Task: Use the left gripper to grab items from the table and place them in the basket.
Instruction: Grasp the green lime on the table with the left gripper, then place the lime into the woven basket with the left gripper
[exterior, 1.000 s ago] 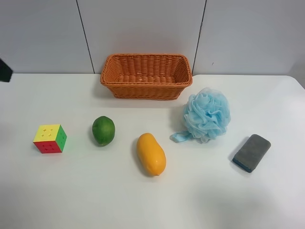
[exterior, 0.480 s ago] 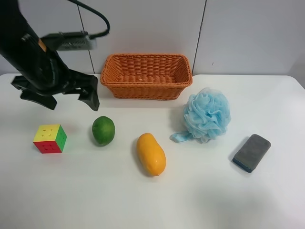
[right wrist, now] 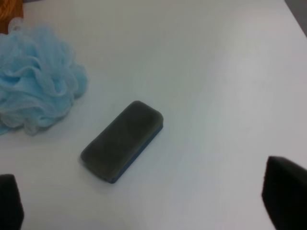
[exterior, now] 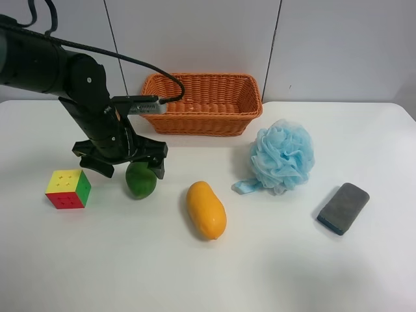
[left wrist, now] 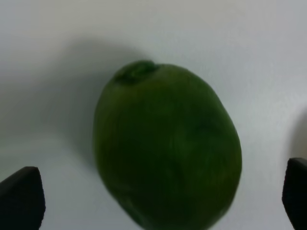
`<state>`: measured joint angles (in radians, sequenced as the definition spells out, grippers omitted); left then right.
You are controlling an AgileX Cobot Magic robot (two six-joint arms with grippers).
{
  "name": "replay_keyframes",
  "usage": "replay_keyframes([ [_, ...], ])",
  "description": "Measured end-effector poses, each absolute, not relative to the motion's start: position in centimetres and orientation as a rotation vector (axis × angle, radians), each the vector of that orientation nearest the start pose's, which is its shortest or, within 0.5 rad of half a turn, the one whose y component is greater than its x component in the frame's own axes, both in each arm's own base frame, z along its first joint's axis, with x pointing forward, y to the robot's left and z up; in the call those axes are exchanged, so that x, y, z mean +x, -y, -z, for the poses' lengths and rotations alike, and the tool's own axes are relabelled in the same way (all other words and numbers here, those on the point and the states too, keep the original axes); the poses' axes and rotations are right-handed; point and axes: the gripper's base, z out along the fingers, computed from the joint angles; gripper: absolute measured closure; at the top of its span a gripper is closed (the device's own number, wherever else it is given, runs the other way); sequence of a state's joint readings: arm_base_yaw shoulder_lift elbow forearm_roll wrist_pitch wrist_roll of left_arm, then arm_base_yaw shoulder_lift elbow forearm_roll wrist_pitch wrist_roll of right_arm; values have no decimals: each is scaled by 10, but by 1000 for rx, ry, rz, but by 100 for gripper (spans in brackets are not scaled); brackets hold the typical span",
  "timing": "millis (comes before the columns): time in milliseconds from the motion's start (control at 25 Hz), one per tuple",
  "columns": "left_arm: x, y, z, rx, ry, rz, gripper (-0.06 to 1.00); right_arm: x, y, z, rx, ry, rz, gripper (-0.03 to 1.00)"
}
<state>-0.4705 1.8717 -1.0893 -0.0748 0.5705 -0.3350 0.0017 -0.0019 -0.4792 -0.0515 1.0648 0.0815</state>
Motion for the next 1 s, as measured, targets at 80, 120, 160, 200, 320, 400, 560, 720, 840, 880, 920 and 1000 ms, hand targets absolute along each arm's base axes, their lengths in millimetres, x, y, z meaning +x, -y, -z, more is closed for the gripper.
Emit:
replay_keyframes([
  [80, 317, 165, -143, 111, -2859, 242, -5, -3, 4, -271, 84, -2064, 11, -2],
  [120, 319, 166, -140, 108, -2855, 244, -5, -3, 4, -271, 84, -2064, 11, -2],
  [160, 320, 166, -138, 108, -2852, 244, -5, -3, 4, -271, 84, -2064, 11, -2],
  [200, 320, 167, -136, 105, -2851, 246, -5, -3, 4, -271, 84, -2064, 11, -2],
  [320, 321, 167, -134, 97, -2846, 253, -5, -3, 4, -271, 84, -2064, 11, -2],
  [400, 322, 168, -133, 93, -2845, 254, -1, -3, 4, -271, 84, -2064, 11, -2],
  [560, 322, 168, -133, 89, -2844, 257, 18, -3, 4, -271, 84, -2064, 11, -2],
  [720, 322, 168, -133, 87, -2838, 261, 31, -3, 4, -271, 84, -2064, 11, -2],
  [840, 323, 168, -133, 85, -2835, 263, 31, -3, 4, -271, 84, -2064, 11, -2],
  [880, 323, 168, -133, 85, -2831, 265, 31, -3, 4, -271, 84, -2064, 11, -2],
  [920, 323, 168, -133, 85, -2830, 265, 31, -3, 4, -271, 84, -2064, 11, -2],
  [1000, 323, 168, -134, 85, -2833, 264, 31, -3, 4, -271, 84, -2064, 11, -2],
])
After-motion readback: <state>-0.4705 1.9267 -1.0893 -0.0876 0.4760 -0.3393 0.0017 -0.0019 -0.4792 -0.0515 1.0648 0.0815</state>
